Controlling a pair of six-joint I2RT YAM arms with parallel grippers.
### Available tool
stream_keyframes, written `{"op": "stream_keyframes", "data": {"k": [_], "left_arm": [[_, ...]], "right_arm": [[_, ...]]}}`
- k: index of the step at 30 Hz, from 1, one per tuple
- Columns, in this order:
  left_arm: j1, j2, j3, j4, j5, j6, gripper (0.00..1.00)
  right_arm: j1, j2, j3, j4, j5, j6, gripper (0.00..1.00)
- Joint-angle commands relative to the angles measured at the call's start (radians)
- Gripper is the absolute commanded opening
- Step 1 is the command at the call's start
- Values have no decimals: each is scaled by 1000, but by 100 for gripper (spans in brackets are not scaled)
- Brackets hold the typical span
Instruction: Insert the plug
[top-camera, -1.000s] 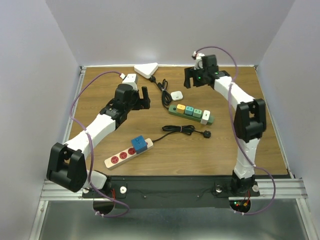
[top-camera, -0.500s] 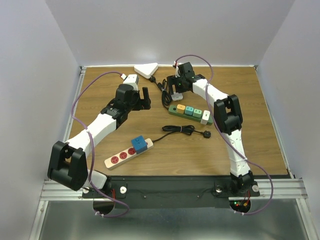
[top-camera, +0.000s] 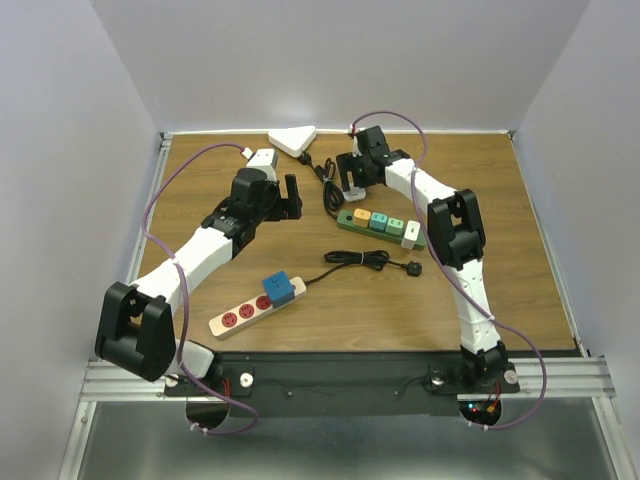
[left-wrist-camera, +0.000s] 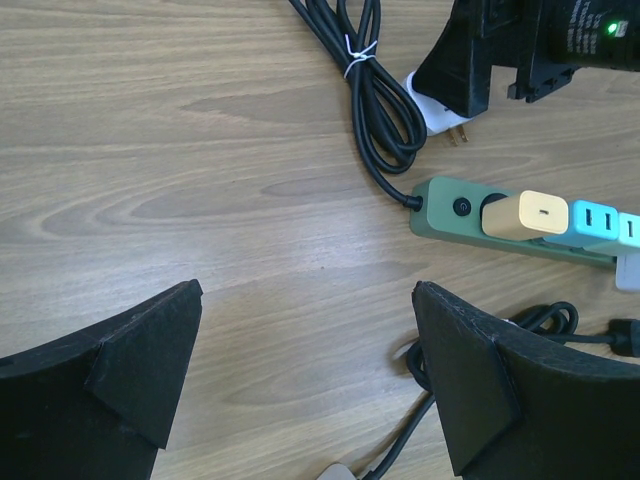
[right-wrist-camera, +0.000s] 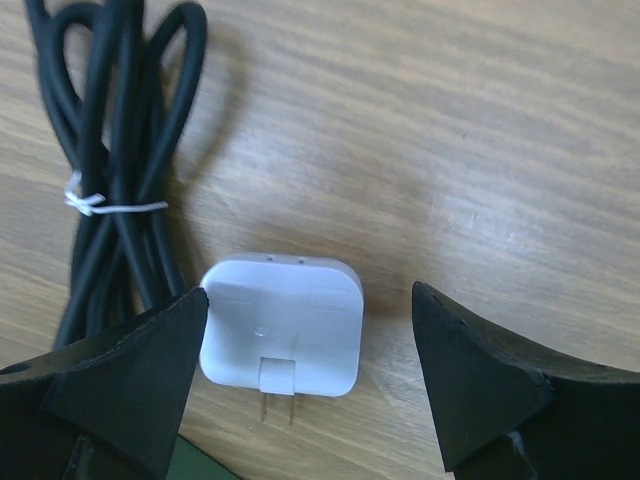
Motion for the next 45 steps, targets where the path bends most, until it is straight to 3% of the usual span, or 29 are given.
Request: {"op": "stream_keyframes", "data": {"k": [1,26,28,29,31,32,34,40,45], "left_arm": [[2,-24,3,39,9,3,99],[2,-35,5,39,10,3,99],[2,-37,3,39,10,3,99],[2,-43,2,39,10,3,99],[1,-49,-12,51,10,4,99],[1,-55,-20,74,10,4,99],[1,-55,-33,88,47,4,99],[-16,-70,-44,146,104,-2,98],[-50,-80,-29,202,108,-36,98]], "right_arm": [[10,-5,-30,-24,24,-23,88],[47,24,-35,-133,16,-60,88],[46,44,-12,-137,26,-52,81],[46,47,-5,-137,26,-51,64],[47,49,14,-137,27,-39,47],[46,41,21,-138,33,-34,24],[46,21,40,-135,74,-6,5],[47,-120,140,-133,145,86,0],[46,-233,182,-126,107,179,0]]}}
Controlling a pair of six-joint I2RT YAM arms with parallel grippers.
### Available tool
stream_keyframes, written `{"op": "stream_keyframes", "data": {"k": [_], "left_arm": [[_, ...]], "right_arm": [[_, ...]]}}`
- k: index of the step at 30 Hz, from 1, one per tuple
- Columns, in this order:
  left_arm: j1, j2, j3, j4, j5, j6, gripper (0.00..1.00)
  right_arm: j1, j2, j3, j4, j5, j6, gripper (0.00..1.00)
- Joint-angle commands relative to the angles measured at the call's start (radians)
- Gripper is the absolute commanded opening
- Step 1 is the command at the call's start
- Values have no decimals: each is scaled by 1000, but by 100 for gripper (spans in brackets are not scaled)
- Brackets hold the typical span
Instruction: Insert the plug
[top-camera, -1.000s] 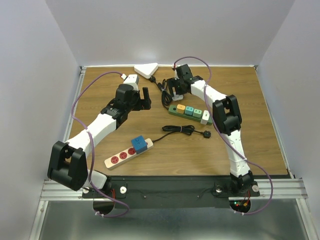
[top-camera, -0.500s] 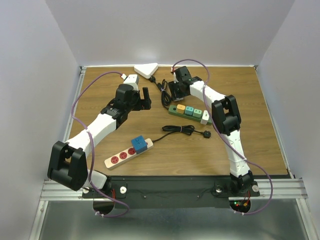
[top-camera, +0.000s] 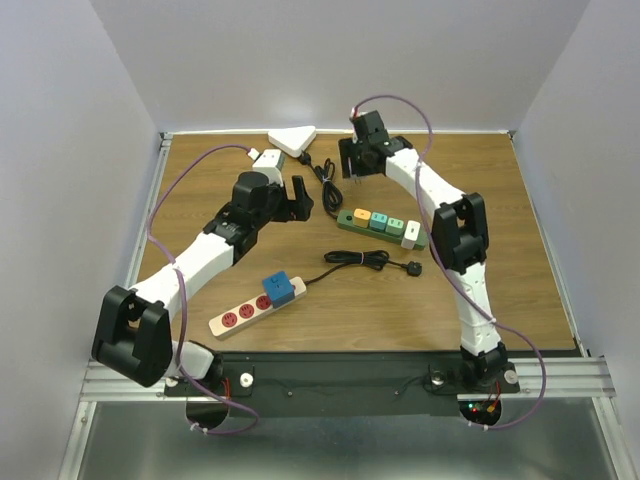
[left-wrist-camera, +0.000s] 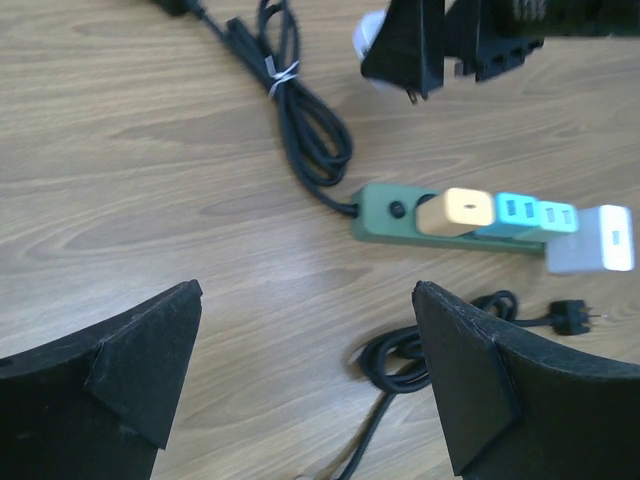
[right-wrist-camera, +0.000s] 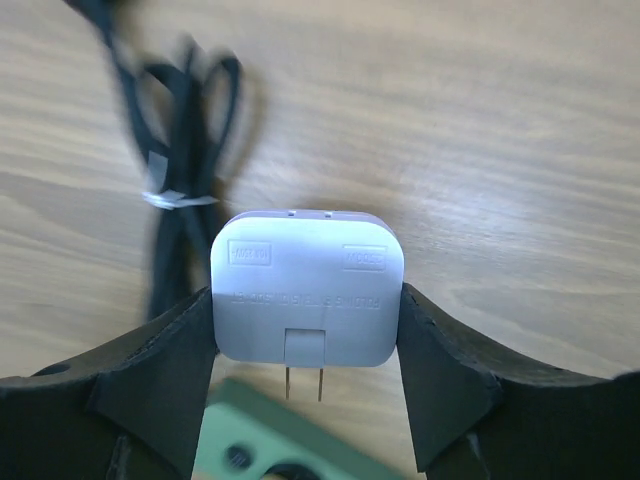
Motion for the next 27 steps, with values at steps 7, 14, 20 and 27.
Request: {"op": "stream_keyframes", "data": {"k": [7,14,20,27], "left_arm": [[-101,-29,66,162,-33,-57,98],[-138,-67,55,263,-58,-104,98],[-185,-111,26,347,-58,-158,98],[-193,-104,17,375,-57,-180,98]], "right_arm": [[34,-442,-122,125,-96,225,0],[87,-626,-385,229,-190,375,0],[161,-714,-485,271,-153,426,0],[198,-727,-511,291,-176,458,0]]}}
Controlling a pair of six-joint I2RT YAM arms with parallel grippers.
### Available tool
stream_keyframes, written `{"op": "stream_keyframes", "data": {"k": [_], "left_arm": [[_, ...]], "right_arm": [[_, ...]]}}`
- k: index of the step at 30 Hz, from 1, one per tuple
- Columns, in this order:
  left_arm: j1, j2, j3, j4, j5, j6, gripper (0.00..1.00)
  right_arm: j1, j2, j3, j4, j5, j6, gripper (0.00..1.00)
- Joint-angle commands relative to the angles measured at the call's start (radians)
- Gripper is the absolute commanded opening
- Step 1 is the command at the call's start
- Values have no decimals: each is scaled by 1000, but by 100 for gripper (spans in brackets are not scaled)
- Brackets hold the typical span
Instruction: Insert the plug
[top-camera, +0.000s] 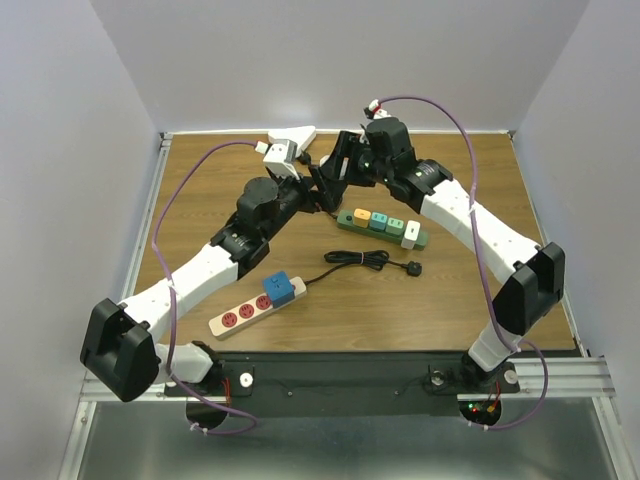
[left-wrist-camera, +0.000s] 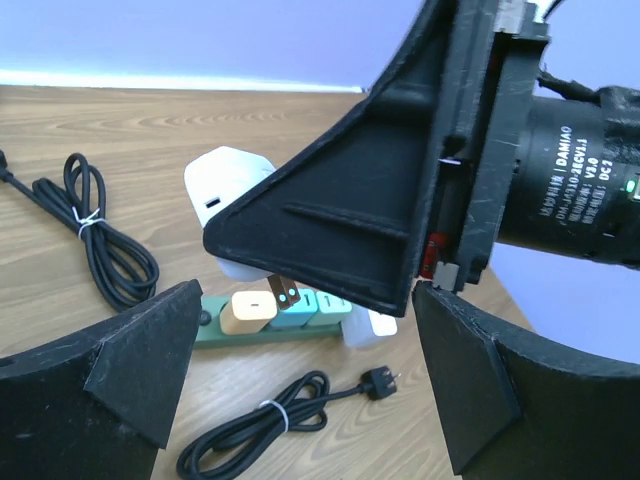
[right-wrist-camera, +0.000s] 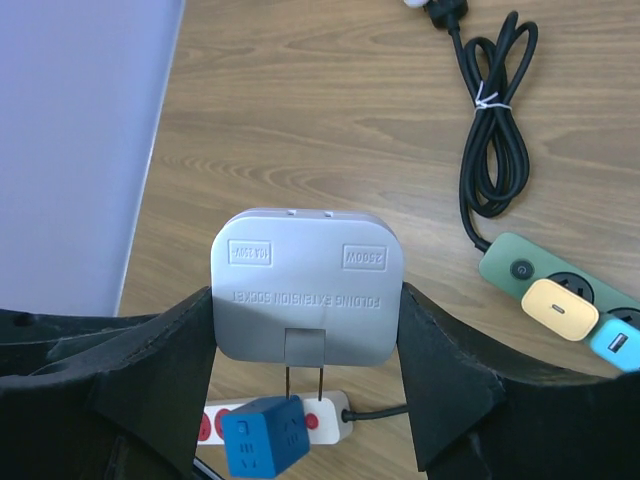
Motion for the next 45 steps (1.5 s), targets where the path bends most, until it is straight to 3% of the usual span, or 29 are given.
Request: {"op": "stream_keyframes", "data": {"k": [1,18,24,31,45], "left_arm": [[1,-14,-1,91,-15,-27,98],[-1,-2,10,23,-83,4,92],[-2,8,14,16,-64,24,71],[-9,-25,-16,-21,-70,48,85],[-10,-38,-56,-119,-40,70,90]], "right_arm": [[25,-61,0,79,-22,40,0],[41,-91,-17,89,-102,97,0],[43,-119,-47,95,-103,117,0],[43,-136,-37,95,-53,102,0],[43,-125,-15,95,-64,117,0]]}}
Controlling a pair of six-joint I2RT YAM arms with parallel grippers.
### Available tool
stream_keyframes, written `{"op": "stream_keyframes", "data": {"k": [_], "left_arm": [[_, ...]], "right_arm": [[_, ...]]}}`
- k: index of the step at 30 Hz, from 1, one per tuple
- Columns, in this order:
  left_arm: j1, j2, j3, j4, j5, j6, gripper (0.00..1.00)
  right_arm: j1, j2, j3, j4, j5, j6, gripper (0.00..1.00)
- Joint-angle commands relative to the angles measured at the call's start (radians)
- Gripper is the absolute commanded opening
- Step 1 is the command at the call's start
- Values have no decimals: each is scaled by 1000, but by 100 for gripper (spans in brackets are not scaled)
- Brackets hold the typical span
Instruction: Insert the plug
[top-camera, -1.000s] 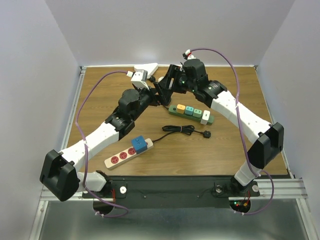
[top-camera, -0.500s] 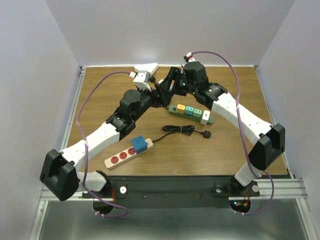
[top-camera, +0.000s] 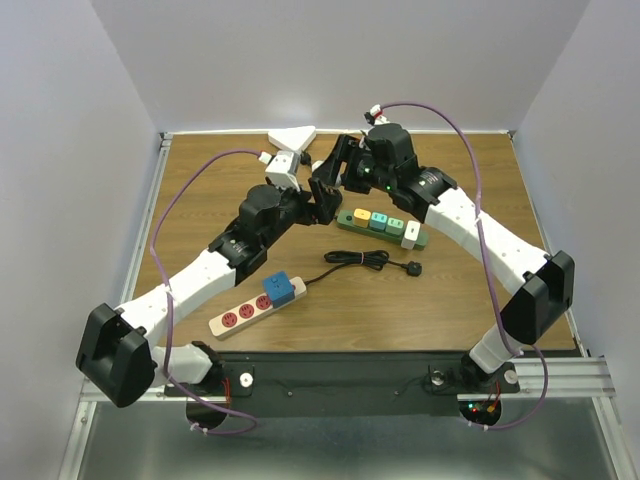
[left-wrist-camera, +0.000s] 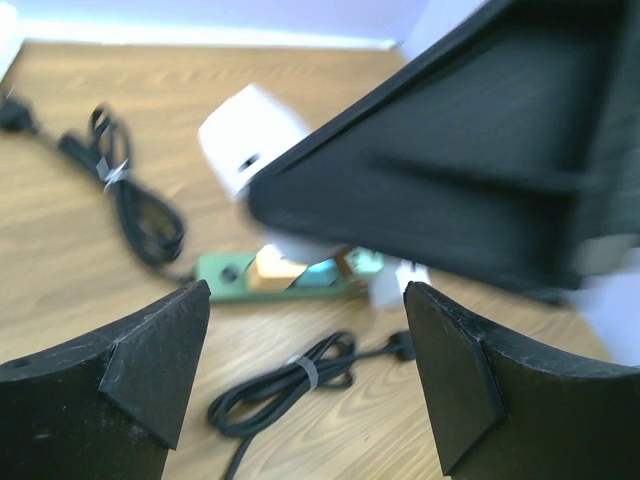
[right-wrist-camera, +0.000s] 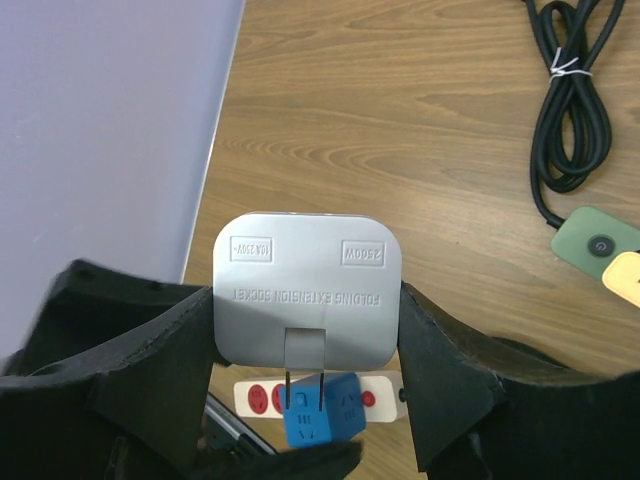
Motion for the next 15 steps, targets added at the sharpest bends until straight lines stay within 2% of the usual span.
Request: {"op": "stream_keyframes", "data": {"k": [1,6,15], "left_arm": [[7,2,-10,-55,-17,26,90],[7,-18,-42,-3,-18,13,91],[7,-4,1,37,20,0,92]], "right_arm": [[11,-61,47,46,-19,13,0],[11,-65,40,46,-22,7,0],[11,-65,18,46,-30,8,0]]}}
